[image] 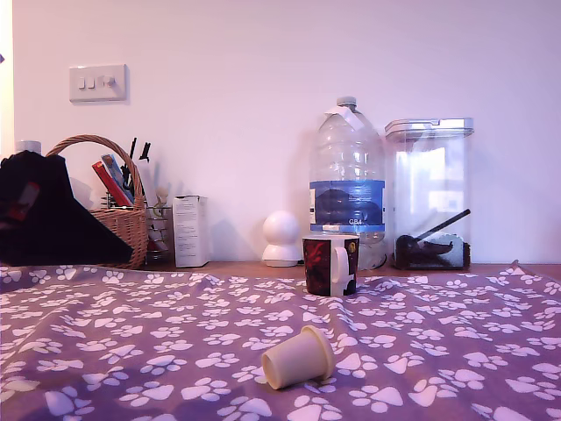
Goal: Pick up the coffee capsules from the table one by one and drop them inside the nearest coffee cup
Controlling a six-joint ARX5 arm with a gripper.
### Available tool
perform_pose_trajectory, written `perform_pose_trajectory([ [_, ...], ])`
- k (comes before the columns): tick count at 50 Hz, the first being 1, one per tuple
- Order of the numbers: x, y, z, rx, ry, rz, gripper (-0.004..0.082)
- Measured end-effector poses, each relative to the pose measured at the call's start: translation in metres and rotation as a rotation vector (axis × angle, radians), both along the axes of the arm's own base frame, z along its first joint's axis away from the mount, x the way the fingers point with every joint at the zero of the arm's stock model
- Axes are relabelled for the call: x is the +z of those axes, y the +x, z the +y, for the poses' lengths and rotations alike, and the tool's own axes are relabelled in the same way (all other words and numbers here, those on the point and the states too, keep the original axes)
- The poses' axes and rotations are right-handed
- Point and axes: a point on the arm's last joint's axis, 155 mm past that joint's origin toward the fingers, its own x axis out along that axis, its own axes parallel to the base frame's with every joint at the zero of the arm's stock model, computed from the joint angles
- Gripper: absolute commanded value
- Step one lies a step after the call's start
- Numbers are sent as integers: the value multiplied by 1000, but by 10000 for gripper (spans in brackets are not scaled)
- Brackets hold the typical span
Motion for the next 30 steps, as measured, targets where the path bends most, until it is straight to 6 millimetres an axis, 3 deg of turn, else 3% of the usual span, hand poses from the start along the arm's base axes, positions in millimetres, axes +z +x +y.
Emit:
perform_pose_trajectory([
  [7,-7,-3,2,4,17,29,625],
  [30,-5,-2,2,4,12,22,625],
])
